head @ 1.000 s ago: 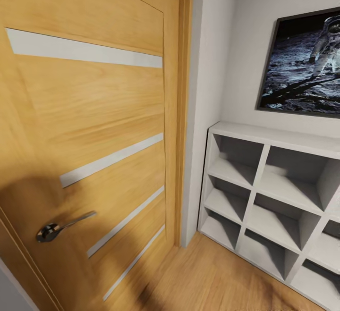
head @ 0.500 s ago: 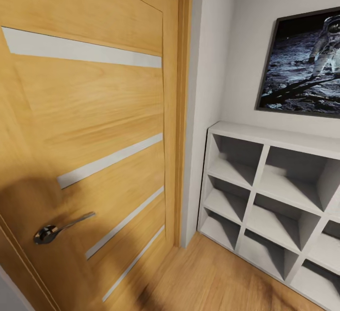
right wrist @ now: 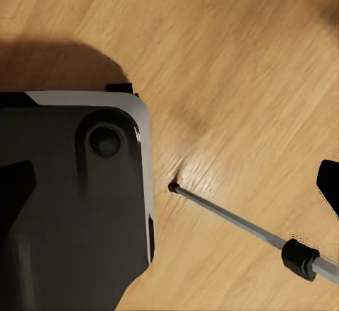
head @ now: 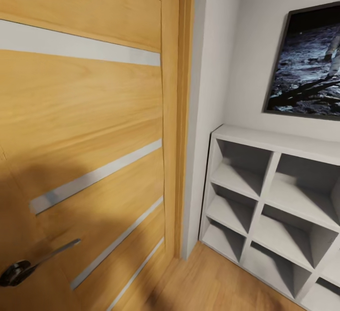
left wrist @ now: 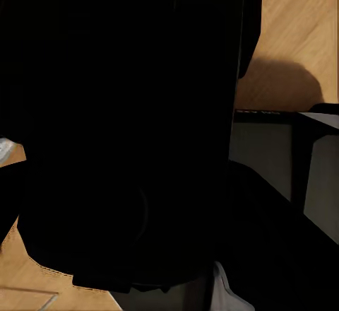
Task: Attach the digital camera to the camera tripod in the bedroom.
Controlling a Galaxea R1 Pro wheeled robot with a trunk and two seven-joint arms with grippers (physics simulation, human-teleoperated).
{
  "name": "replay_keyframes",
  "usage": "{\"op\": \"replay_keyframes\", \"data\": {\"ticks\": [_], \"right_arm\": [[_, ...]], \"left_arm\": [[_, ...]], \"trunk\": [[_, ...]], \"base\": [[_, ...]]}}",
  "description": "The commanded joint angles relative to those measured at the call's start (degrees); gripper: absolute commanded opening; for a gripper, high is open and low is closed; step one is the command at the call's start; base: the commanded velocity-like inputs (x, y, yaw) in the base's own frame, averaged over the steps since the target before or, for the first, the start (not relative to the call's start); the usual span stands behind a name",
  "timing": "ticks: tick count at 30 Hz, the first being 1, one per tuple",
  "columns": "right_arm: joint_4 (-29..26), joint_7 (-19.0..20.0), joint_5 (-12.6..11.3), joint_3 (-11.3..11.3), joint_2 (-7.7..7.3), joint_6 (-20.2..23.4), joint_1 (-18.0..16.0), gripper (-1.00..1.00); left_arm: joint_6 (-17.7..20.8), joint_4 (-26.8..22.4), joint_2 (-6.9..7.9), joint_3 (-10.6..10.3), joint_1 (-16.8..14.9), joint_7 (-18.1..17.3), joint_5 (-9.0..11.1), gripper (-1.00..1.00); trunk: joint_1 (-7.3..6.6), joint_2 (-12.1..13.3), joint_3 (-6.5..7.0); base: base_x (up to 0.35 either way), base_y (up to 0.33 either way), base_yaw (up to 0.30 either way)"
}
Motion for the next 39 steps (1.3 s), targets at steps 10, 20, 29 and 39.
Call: {"op": "replay_keyframes", "data": {"ticks": [10,20,29,39], "right_arm": [[0.16,-0.10,-0.04,-0.07,0.00,-0.34,-0.06,1.00],[0.20,-0.10,-0.15,-0.07,-0.03,-0.34,-0.06,1.00],[0.18,-0.10,-0.08,-0.07,0.00,-0.34,-0.06,1.00],[0.18,-0.10,-0.03,-0.07,0.00,-0.34,-0.06,1.00]], "left_arm": [[0.19,-0.02,0.02,-0.48,-0.02,-0.21,0.52,-1.00],[0.16,-0.02,0.02,-0.48,-0.02,-0.21,0.52,-1.00],[0.16,-0.02,0.01,-0.48,-0.02,-0.21,0.52,-1.00],[0.16,-0.02,0.00,-0.48,-0.02,-0.21,0.52,-1.00]], "trunk": [[0.05,-0.03,-0.02],[0.05,-0.03,-0.02],[0.05,-0.03,-0.02],[0.05,-0.03,-0.02]], "base": [[0.215,0.000,0.000],[0.021,0.000,0.000],[0.150,0.000,0.000],[0.080,0.000,0.000]]}}
